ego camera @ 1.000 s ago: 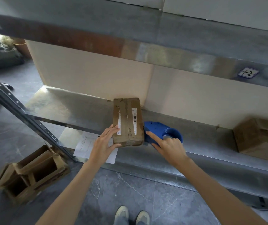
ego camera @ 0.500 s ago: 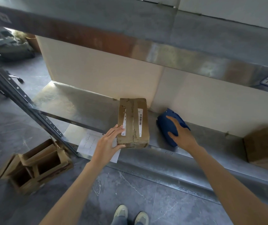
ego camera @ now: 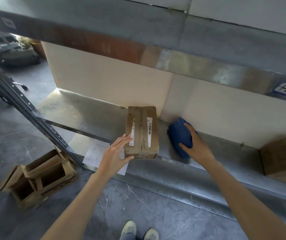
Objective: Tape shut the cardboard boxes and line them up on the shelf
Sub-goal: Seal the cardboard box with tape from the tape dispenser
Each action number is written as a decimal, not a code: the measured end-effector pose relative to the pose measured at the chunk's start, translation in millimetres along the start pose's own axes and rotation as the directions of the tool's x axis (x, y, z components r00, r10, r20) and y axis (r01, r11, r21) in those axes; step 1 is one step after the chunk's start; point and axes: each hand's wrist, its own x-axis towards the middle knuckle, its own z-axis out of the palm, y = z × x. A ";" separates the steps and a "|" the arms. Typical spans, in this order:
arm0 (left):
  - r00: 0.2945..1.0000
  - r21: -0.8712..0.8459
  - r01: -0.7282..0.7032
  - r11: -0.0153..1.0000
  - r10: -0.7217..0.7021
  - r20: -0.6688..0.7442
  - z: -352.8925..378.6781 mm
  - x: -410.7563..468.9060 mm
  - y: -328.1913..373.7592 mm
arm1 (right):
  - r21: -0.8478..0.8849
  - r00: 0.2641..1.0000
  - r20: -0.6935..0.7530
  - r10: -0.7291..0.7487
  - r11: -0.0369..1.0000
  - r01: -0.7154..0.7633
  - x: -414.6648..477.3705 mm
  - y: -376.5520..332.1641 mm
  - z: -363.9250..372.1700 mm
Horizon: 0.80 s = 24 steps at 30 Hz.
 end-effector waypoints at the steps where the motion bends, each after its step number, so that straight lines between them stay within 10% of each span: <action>1: 1.000 0.001 0.001 1.000 -0.001 0.009 -0.5 0.3 -1.3 | 0.006 1.000 -0.019 -0.005 1.000 0.005 -1.8 1.4 -2.6; 6: 0.998 0.027 -0.032 0.999 0.030 0.053 -2.8 2.3 -9.1 | -0.228 0.962 -0.209 -0.177 0.965 0.128 -19.3 -4.5 -11.9; 13: 0.996 0.070 -0.068 0.995 0.064 0.059 -2.8 3.9 -12.9 | -0.194 0.873 -0.027 -0.487 0.859 0.473 -25.7 -51.7 21.2; 24: 0.979 0.164 -0.194 0.967 0.180 0.095 -11.3 8.4 -18.7 | -0.123 0.885 0.014 -0.466 0.877 0.464 -9.0 -61.0 59.2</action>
